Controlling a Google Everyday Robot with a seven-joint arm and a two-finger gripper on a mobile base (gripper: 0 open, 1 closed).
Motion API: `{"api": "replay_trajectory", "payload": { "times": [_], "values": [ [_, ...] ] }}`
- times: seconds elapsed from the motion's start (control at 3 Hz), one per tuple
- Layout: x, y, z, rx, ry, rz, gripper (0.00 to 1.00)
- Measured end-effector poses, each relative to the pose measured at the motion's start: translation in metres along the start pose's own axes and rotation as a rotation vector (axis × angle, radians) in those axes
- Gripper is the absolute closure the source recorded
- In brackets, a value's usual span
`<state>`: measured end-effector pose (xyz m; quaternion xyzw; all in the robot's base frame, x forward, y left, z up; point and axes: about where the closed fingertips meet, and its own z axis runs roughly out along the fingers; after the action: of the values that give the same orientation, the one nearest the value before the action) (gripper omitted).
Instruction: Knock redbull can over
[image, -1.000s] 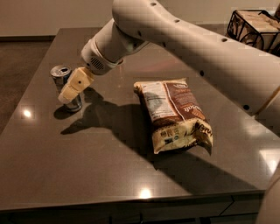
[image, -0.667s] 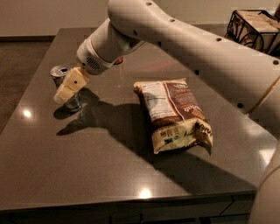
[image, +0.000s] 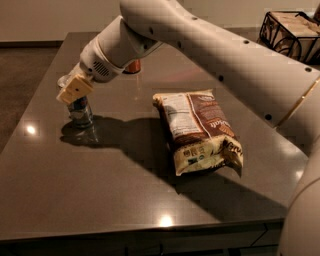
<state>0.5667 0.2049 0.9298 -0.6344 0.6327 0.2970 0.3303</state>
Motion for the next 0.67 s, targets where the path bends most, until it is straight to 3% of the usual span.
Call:
{"api": "replay_trajectory", "payload": {
  "times": [0.33, 0.67],
  "values": [
    [-0.003, 0.000, -0.005, -0.010, 0.000, -0.012, 0.72],
    [-0.013, -0.011, -0.023, -0.001, 0.063, -0.041, 0.95]
  ]
}}
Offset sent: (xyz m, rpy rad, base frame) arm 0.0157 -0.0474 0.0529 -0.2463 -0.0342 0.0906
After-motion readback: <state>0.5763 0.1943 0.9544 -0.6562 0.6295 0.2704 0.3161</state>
